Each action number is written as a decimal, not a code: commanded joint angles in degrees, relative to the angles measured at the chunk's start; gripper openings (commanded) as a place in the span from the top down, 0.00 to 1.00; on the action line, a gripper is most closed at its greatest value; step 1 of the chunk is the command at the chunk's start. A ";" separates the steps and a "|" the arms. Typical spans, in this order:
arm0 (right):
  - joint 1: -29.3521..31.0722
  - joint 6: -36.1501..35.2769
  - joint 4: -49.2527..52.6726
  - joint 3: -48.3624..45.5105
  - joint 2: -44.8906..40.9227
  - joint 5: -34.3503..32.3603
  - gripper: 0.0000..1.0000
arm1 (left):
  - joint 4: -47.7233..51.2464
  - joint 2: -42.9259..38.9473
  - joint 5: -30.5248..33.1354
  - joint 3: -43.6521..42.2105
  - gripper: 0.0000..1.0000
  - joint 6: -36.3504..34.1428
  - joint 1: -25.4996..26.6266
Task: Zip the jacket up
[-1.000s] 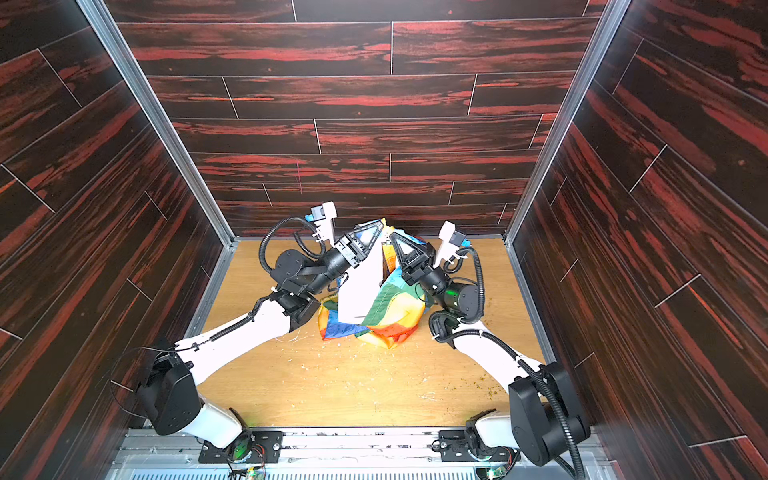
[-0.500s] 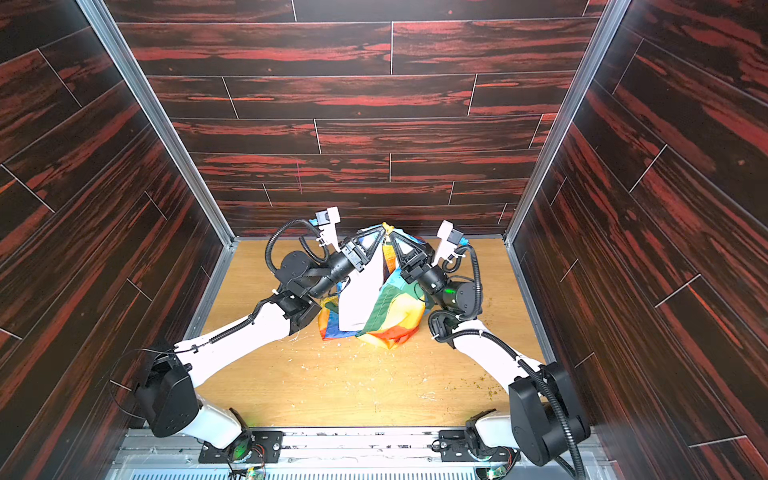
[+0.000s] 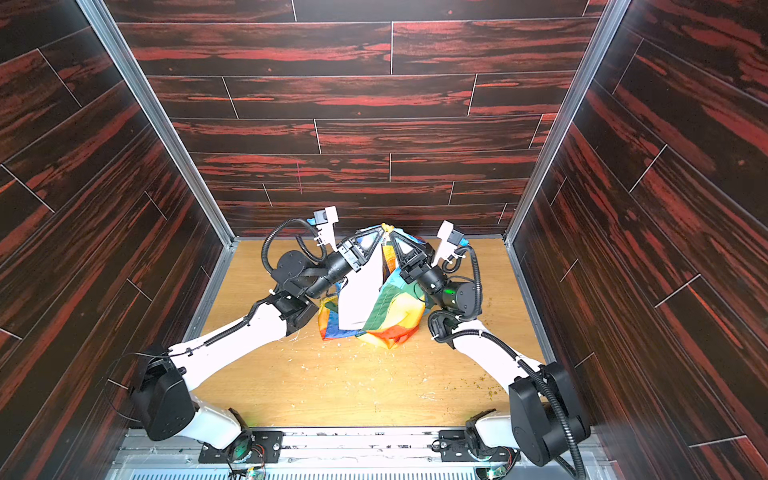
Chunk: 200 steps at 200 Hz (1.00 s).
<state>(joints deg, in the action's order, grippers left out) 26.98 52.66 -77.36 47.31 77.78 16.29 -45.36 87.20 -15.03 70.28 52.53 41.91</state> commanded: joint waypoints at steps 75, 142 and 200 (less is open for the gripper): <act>0.00 0.54 -4.13 1.14 -0.87 -1.06 1.00 | 3.19 -0.87 -5.06 0.93 1.00 2.03 0.63; -0.70 -0.01 -4.08 0.57 -0.07 -3.16 1.00 | 1.78 -2.03 -6.19 0.33 1.00 3.62 0.58; -0.79 1.30 -5.63 0.68 1.46 -1.80 1.00 | 1.82 -2.23 -7.09 1.44 1.00 5.23 0.54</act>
<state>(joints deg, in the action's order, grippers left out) 26.74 53.30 -78.61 47.31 78.28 17.12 -43.31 86.63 -16.86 70.46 56.71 41.56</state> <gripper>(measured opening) 0.058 0.068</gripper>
